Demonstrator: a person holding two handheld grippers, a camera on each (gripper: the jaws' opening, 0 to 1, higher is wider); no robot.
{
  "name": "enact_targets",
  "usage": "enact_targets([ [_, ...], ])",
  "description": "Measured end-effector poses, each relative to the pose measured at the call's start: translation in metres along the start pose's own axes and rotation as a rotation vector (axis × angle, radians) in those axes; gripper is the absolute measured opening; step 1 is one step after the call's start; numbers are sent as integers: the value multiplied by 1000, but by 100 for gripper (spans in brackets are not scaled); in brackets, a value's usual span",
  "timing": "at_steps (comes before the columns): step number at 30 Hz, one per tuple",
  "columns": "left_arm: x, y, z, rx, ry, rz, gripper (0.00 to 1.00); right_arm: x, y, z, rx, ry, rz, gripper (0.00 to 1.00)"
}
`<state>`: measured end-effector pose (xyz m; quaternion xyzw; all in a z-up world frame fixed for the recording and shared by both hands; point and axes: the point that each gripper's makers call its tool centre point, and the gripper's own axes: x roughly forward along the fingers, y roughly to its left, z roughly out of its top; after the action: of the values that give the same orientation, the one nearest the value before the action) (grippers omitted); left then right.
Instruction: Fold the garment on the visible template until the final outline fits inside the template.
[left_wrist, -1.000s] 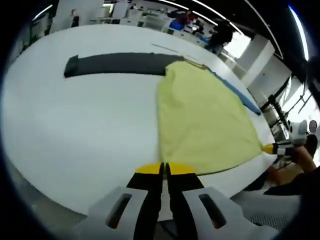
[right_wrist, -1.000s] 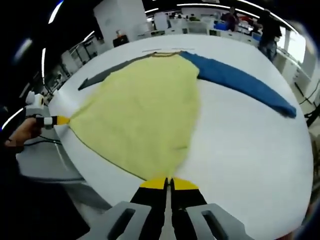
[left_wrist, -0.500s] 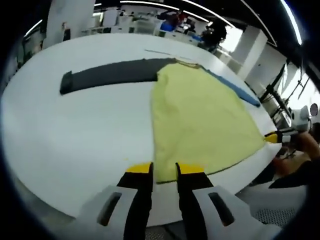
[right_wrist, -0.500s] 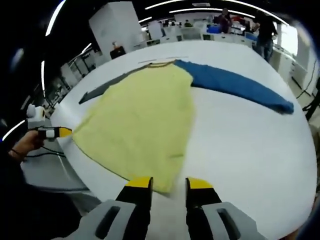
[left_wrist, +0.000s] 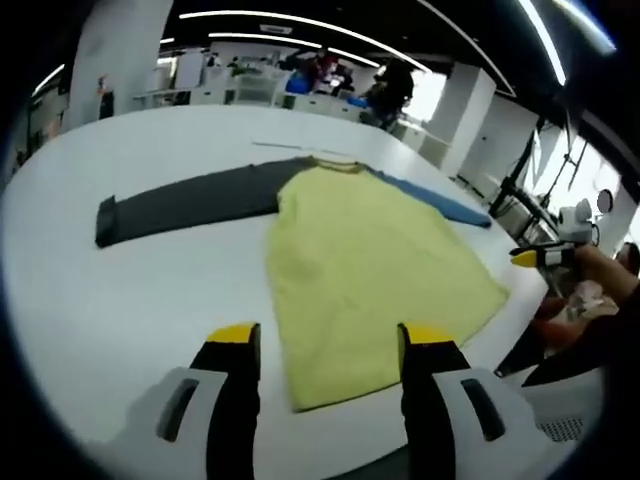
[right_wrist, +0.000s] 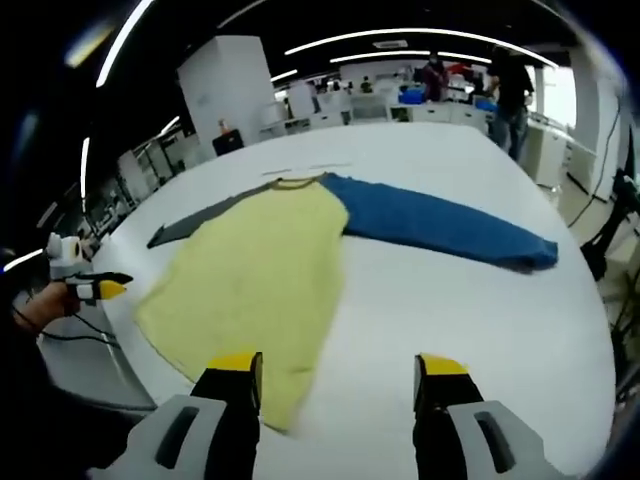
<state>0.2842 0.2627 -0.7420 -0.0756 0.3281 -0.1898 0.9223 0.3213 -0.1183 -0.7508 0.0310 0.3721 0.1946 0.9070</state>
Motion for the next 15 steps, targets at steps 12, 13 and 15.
enact_targets([
  [12,8,-15,13,72,-26,-91,70,1,-80,34,-29,-62,-113,66],
  [13,8,-15,15,84,-32,-96,72,2,-86,36,-25,-63,-121,66],
  [15,7,-18,19,89,-54,-110,75,2,-96,41,-18,-73,-132,66],
])
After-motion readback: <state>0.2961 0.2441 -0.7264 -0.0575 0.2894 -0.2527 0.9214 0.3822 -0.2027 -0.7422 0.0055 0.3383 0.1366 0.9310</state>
